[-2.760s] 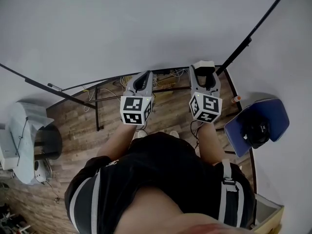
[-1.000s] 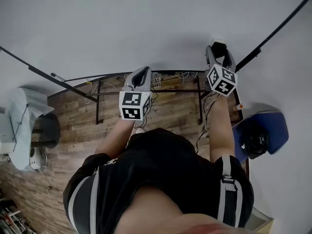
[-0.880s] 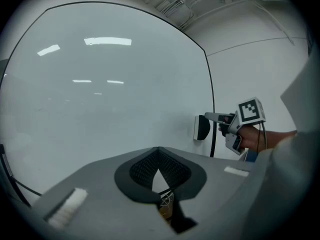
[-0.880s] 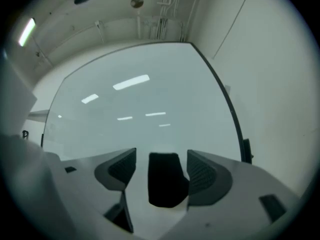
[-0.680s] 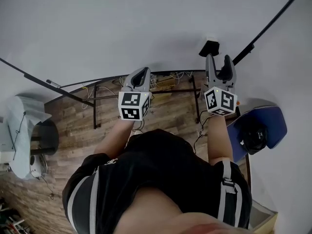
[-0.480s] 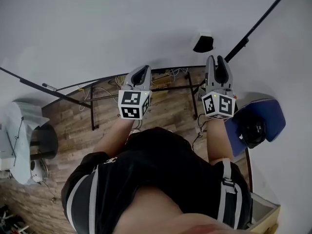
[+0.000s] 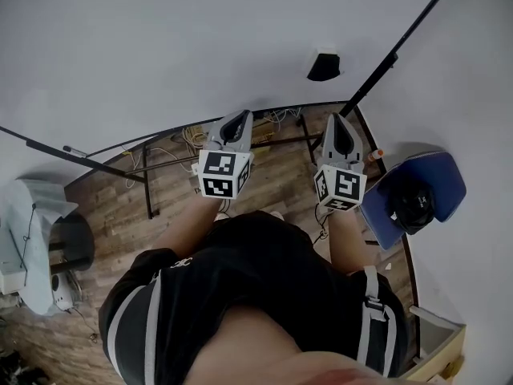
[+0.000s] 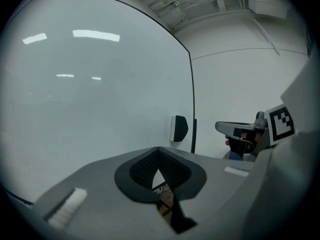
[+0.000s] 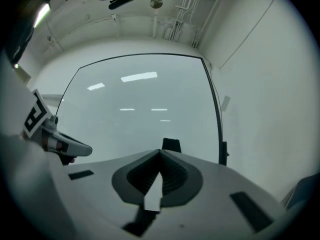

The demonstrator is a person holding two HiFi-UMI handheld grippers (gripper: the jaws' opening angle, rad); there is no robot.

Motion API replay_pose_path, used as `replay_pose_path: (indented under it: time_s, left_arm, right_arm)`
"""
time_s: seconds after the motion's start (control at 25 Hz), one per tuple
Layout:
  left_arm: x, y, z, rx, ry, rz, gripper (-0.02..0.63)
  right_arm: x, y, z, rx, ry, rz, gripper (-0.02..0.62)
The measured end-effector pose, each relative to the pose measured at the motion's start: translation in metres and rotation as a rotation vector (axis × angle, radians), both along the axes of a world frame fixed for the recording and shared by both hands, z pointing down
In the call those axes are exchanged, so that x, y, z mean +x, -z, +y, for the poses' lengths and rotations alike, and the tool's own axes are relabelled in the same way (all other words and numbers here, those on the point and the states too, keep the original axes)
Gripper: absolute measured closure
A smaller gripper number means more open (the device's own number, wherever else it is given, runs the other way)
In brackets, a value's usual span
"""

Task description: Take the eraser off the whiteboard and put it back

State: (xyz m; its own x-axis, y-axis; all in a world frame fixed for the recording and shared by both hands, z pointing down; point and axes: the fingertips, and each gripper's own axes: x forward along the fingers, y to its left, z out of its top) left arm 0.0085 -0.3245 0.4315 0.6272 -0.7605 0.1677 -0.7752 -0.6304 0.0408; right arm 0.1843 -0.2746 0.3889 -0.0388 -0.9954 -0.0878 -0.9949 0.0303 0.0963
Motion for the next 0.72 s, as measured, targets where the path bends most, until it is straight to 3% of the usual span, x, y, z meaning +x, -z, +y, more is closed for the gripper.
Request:
replay_pose_path:
  time_s: [0.28, 0.72]
  left_arm:
    - [-0.002, 0.002, 0.003, 0.004, -0.01, 0.0, 0.598]
    - [-0.01, -0.001, 0.001, -0.006, 0.009, -0.005, 0.598]
  right_arm:
    - [0.002, -0.008, -0.003, -0.026, -0.014, -0.052, 0.591]
    - [-0.007, -0.013, -0.01, -0.038, -0.01, -0.02, 0.591]
